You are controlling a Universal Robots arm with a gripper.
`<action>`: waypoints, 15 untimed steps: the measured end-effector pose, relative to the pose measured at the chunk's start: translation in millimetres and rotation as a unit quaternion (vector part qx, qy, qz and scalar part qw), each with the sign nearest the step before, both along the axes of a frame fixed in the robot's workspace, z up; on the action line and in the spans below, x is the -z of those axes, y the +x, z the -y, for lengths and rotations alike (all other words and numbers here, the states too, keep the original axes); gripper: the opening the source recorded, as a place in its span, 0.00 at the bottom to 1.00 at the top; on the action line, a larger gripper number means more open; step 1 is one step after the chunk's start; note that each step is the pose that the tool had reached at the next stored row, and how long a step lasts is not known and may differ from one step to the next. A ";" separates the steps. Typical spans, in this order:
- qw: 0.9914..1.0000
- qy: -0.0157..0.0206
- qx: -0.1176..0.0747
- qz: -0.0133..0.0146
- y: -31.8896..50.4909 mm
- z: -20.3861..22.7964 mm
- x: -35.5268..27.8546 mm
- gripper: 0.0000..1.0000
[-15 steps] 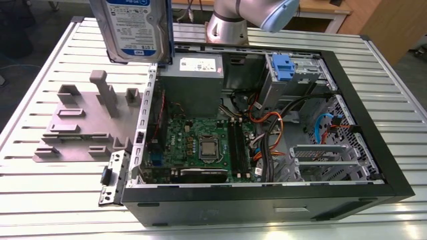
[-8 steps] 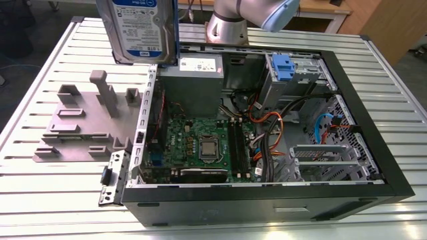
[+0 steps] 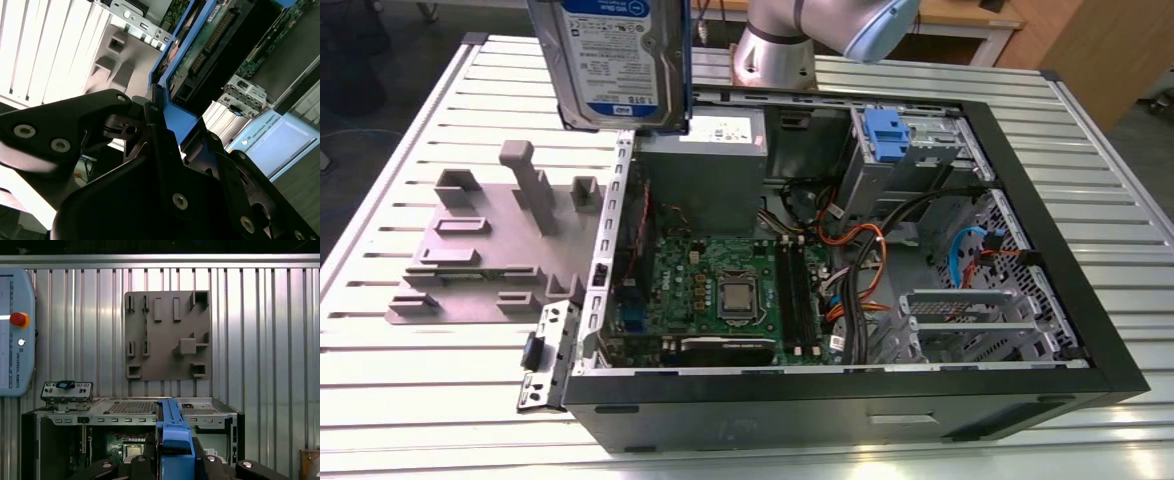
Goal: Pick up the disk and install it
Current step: 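Pick up the disk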
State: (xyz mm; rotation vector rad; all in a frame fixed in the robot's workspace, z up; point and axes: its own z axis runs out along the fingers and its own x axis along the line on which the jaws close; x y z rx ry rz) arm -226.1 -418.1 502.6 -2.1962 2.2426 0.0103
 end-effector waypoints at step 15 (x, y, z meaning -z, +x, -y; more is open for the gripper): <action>1.000 0.000 0.000 0.000 17.2 0.1 0.0 0.36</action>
